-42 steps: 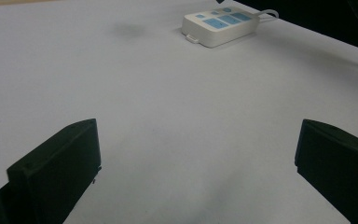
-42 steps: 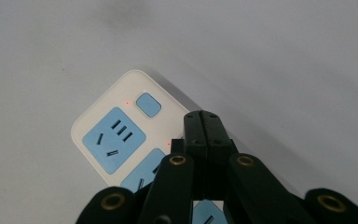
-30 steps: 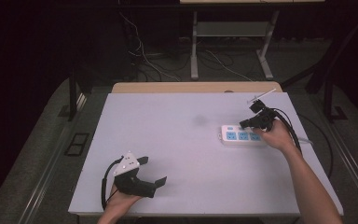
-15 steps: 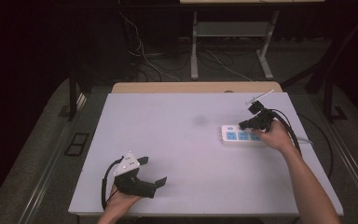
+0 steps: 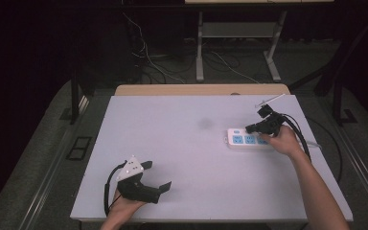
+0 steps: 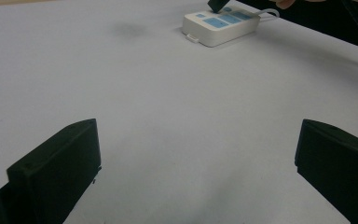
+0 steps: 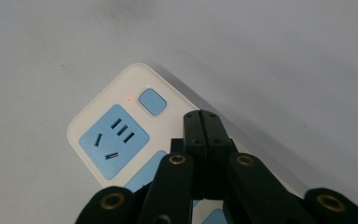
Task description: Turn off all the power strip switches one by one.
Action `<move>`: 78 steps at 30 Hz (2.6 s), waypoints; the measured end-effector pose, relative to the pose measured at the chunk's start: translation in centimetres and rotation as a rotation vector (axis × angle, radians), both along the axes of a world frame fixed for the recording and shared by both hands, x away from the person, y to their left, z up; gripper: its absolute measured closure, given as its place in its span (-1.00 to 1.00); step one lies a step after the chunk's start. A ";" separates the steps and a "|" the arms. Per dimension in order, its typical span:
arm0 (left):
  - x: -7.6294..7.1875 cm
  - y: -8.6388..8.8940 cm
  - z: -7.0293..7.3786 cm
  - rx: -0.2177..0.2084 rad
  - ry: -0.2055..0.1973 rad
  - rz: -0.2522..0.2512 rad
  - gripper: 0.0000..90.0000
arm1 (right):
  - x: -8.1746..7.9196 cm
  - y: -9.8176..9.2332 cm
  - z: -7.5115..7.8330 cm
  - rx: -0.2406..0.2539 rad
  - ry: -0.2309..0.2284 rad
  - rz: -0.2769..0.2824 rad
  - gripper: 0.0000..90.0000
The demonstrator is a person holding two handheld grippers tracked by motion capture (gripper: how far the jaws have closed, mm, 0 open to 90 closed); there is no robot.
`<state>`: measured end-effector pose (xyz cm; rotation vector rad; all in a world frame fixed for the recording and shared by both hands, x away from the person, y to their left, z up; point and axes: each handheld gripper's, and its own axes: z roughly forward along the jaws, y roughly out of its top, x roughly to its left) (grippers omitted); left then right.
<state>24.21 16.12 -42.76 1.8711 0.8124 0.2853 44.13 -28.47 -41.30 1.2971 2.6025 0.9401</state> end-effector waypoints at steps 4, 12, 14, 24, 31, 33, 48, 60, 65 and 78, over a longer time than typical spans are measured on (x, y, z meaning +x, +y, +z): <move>0.0 -0.1 0.0 0.002 0.000 0.000 -1.00 | 0.0 0.2 0.1 -0.018 -0.005 0.001 1.00; -0.1 0.1 0.0 0.001 -0.004 0.002 -1.00 | -0.1 0.0 -0.2 -0.001 -0.020 0.000 1.00; -0.1 0.1 0.0 0.003 -0.003 0.001 -1.00 | -0.2 0.0 -0.3 0.007 -0.018 -0.004 1.00; 0.0 0.1 0.0 0.000 -0.001 0.003 -1.00 | -0.1 -0.1 -0.3 0.015 -0.018 -0.001 1.00; 0.1 0.2 0.0 0.000 0.001 0.003 -1.00 | 0.1 -0.4 -0.3 0.040 0.003 -0.015 1.00; 0.1 0.2 0.0 -0.002 0.001 0.004 -1.00 | 0.1 -0.3 -0.2 0.037 0.011 -0.018 1.00; 0.2 0.1 -0.1 -0.003 0.006 0.001 -1.00 | -0.3 -0.1 1.0 0.015 0.001 0.003 1.00; 0.1 0.1 0.0 -0.003 0.005 -0.001 -1.00 | 0.0 1.7 2.3 0.013 -0.020 0.042 1.00; 0.1 0.2 0.0 -0.003 0.004 -0.001 -1.00 | 0.2 2.5 2.3 0.011 -0.014 0.056 1.00; 0.1 0.3 0.0 -0.001 0.001 0.000 -1.00 | 0.7 3.3 1.2 0.011 0.002 0.063 1.00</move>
